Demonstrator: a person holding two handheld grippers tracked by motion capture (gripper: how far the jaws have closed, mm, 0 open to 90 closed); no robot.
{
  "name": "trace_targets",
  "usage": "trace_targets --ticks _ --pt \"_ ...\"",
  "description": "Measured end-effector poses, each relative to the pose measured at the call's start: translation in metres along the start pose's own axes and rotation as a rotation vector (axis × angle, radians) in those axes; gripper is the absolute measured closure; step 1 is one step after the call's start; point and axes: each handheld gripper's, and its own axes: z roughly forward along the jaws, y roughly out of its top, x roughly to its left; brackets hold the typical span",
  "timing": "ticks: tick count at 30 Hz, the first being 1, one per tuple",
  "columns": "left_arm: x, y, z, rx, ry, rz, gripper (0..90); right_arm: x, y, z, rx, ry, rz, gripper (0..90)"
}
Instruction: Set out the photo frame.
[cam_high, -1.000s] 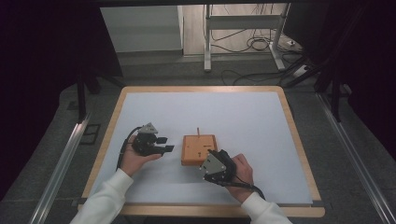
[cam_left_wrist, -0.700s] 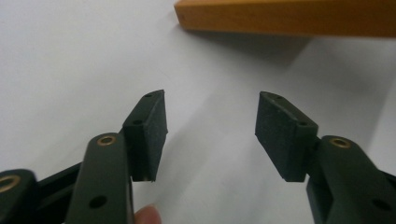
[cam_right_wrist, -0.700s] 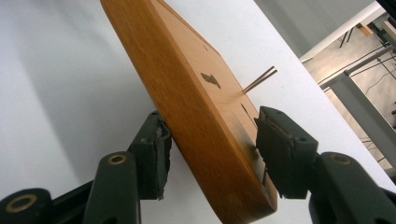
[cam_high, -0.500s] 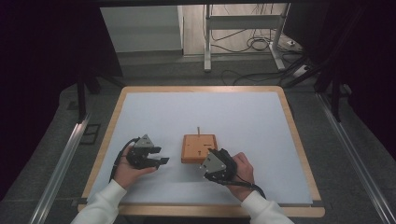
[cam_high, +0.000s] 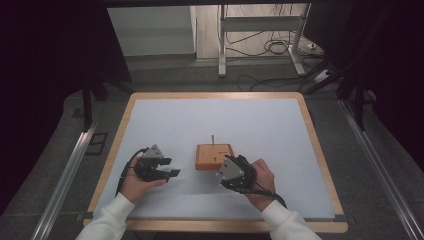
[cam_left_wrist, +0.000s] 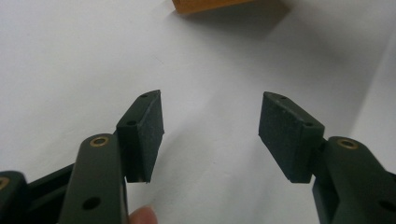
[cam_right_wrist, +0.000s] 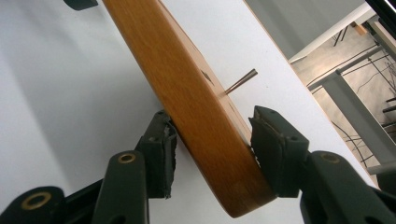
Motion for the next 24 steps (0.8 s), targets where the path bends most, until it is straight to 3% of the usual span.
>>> trace_targets --ticks 18,24 --pt "0.003 -0.003 0.0 0.0 -0.008 -0.025 40.2 -0.011 0.015 0.004 0.032 0.021 -0.029 58.7" --pt "0.003 -0.003 0.001 0.002 -0.011 -0.029 40.3 -0.013 0.021 0.007 0.047 0.029 -0.062 60.4"
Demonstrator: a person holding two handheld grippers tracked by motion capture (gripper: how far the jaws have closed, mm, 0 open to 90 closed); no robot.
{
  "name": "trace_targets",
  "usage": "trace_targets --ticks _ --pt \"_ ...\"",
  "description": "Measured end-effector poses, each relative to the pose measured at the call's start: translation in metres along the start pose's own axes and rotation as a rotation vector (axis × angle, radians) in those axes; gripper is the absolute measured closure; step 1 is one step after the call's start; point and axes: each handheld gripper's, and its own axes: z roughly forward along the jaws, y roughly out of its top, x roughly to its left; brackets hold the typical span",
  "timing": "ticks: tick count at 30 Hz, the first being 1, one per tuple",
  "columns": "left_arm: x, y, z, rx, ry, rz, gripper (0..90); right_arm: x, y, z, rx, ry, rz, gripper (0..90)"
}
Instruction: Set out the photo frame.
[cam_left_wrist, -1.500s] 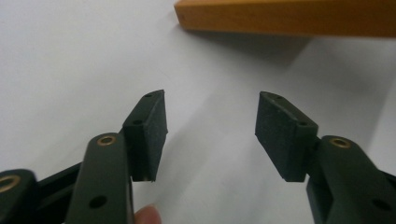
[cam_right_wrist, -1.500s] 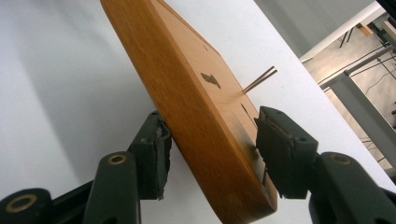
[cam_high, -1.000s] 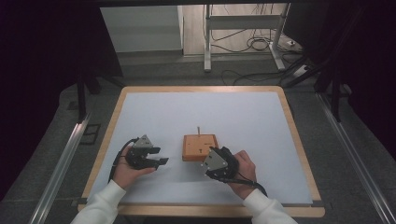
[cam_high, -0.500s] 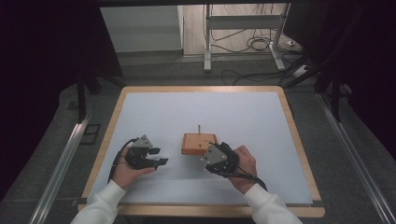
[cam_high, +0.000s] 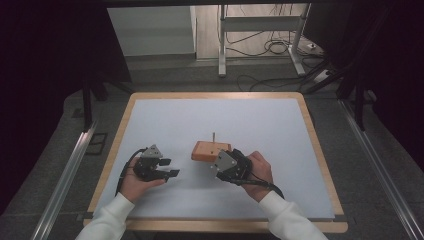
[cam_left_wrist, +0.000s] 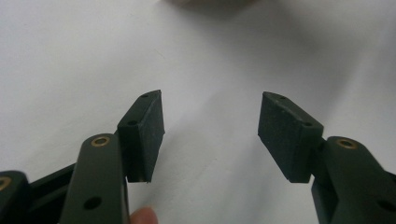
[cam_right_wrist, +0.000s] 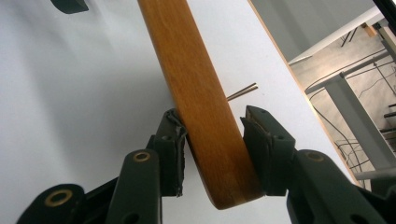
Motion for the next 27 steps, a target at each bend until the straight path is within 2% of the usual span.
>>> trace_targets --ticks 16,27 --pt "0.002 -0.001 0.001 0.003 0.0 -0.015 40.3 -0.012 0.018 0.006 0.013 0.008 -0.037 66.6" --pt "0.004 -0.002 0.001 0.005 -0.001 -0.03 40.4 -0.015 0.02 -0.01 -0.02 0.063 -0.021 68.9"
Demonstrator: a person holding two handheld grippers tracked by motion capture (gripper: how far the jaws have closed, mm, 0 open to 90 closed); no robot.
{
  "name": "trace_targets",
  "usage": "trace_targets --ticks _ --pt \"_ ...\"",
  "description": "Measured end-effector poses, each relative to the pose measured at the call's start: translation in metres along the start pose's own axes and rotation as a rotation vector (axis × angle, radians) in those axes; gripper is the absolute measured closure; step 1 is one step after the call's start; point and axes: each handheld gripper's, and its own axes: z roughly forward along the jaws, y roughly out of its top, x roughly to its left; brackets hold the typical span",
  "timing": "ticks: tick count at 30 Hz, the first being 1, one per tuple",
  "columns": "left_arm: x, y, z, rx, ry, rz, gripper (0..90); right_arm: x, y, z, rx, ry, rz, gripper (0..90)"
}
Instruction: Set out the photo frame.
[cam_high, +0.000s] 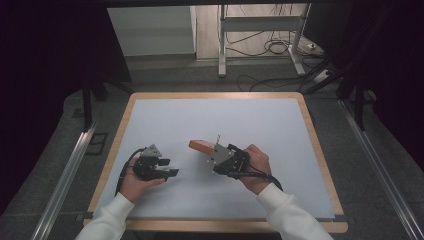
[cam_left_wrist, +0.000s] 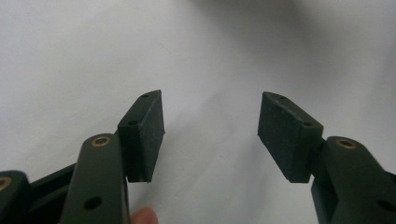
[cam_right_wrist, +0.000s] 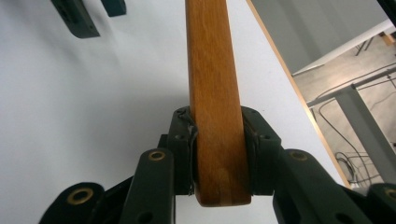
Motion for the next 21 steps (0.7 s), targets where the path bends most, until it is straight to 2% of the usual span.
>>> trace_targets --ticks 11,15,21 --pt "0.0 0.0 0.001 0.002 0.0 -0.001 40.4 0.005 -0.003 -0.027 -0.029 0.11 -0.002 69.1" --pt "0.0 0.0 0.001 0.004 0.0 -0.001 40.4 0.001 -0.005 -0.028 -0.039 0.118 0.021 68.9" --pt "0.0 0.0 0.001 0.002 0.0 -0.001 40.3 -0.006 -0.003 -0.022 -0.051 0.102 0.048 67.2"
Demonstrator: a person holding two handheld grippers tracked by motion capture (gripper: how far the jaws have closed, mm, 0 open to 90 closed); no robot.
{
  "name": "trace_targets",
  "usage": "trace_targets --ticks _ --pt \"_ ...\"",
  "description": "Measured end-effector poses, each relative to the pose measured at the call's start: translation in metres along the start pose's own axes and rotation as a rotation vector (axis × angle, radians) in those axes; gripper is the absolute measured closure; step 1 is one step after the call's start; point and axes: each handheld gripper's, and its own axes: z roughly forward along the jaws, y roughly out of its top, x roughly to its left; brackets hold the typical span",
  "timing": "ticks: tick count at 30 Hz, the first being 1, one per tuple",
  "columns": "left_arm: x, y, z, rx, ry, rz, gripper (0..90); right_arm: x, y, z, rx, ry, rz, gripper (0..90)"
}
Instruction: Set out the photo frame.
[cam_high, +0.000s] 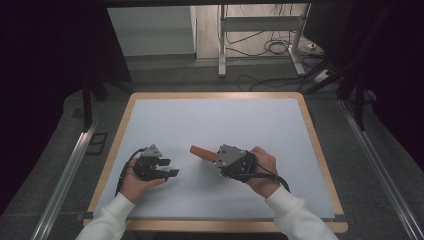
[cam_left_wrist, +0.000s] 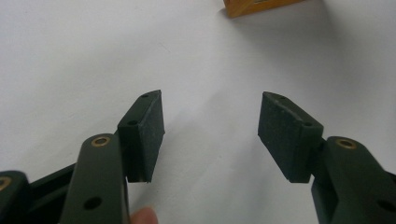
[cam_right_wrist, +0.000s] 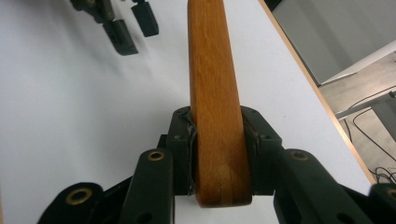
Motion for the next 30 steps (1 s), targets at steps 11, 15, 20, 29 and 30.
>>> trace_targets --ticks 11,15,20,29,30 --pt "0.0 0.0 0.0 0.0 -0.002 -0.001 40.0 -0.023 -0.002 0.005 -0.017 -0.052 0.092 63.0" --pt "0.0 0.0 0.0 0.002 -0.003 -0.001 40.0 -0.029 -0.003 0.008 -0.021 -0.068 0.119 61.8" --pt "0.0 0.001 0.0 -0.002 -0.003 -0.001 39.9 -0.039 -0.007 0.012 -0.028 -0.085 0.157 60.4" --pt "-0.001 0.001 -0.001 -0.008 -0.003 0.003 39.5 -0.057 -0.013 0.021 -0.037 -0.102 0.234 55.6" --pt "-0.001 0.001 -0.001 -0.009 -0.004 0.004 39.5 -0.059 -0.014 0.023 -0.041 -0.099 0.242 55.2"
